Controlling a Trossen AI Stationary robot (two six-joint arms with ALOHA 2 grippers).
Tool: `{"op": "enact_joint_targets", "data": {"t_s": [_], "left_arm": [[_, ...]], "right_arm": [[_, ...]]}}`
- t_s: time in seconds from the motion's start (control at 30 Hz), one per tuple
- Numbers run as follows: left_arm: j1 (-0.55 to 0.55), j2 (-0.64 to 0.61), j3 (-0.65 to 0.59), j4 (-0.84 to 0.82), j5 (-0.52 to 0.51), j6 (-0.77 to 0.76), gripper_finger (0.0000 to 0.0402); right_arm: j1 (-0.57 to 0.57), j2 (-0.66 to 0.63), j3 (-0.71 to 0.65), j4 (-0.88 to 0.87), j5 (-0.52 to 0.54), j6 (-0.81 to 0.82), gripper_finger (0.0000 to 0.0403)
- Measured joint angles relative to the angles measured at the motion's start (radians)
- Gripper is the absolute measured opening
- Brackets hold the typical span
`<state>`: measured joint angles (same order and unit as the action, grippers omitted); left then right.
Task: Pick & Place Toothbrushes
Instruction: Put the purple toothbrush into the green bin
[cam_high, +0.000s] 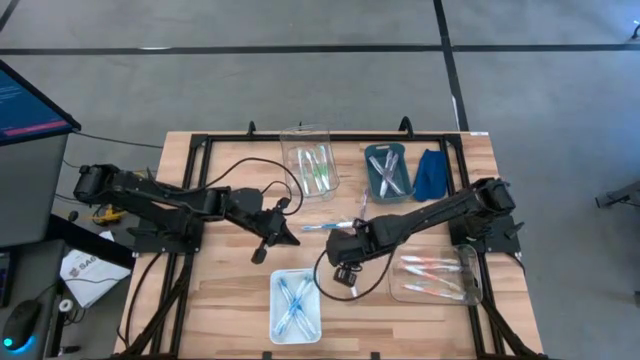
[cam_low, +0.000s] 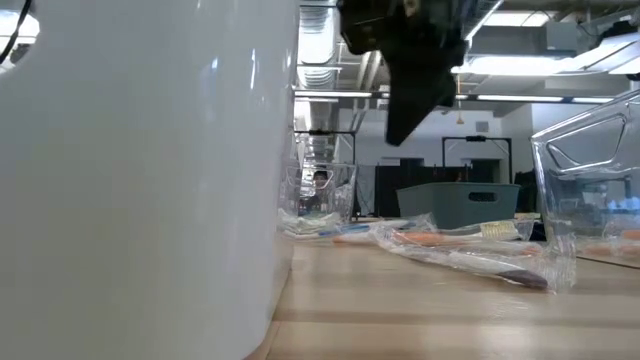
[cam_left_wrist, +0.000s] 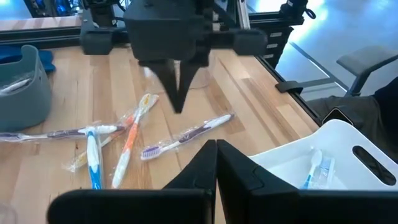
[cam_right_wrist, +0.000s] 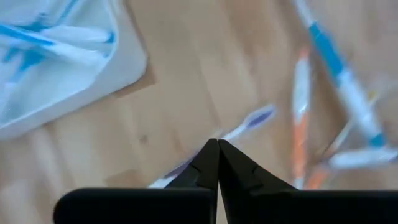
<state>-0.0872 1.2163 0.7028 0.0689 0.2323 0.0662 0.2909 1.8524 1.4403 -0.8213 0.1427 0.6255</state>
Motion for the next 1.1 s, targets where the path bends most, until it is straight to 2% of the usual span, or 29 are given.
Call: {"op": "enact_joint_targets", "data": {"t_s": [0.17,0.27,0.4,0.63,0.73,0.83,1.1], "left_arm": [[-0.001,0.000,-0.028,-0.002,0.000,0.002,0.0002],[-0.007,0.000,-0.040,0.000,0.000,0.002,0.0002],[-0.013,0.000,-0.044,0.002,0.001,0.004,0.0002],[-0.014,0.000,-0.044,0.008,0.001,0.013,0.0002],[-0.013,0.000,-0.044,0.009,0.000,0.010,0.0002],[-0.013,0.000,-0.044,0.017,0.001,0.007,0.0002],[-0.013,0.000,-0.045,0.032,0.001,0.003,0.0002]], "right_arm": [[0.004,-0.008,0.000,-0.072,-0.129,0.119,0.0014],[0.003,0.012,0.000,-0.115,-0.151,0.227,0.0039],[-0.005,0.025,-0.013,-0.111,-0.169,0.314,0.0098],[0.004,0.092,-0.014,-0.068,-0.182,0.310,0.0215],[0.002,0.160,-0.015,-0.051,-0.214,0.310,0.0249],[0.007,0.200,-0.015,-0.058,-0.239,0.310,0.0265],[0.022,0.241,-0.010,-0.024,-0.242,0.308,0.0268]]}}
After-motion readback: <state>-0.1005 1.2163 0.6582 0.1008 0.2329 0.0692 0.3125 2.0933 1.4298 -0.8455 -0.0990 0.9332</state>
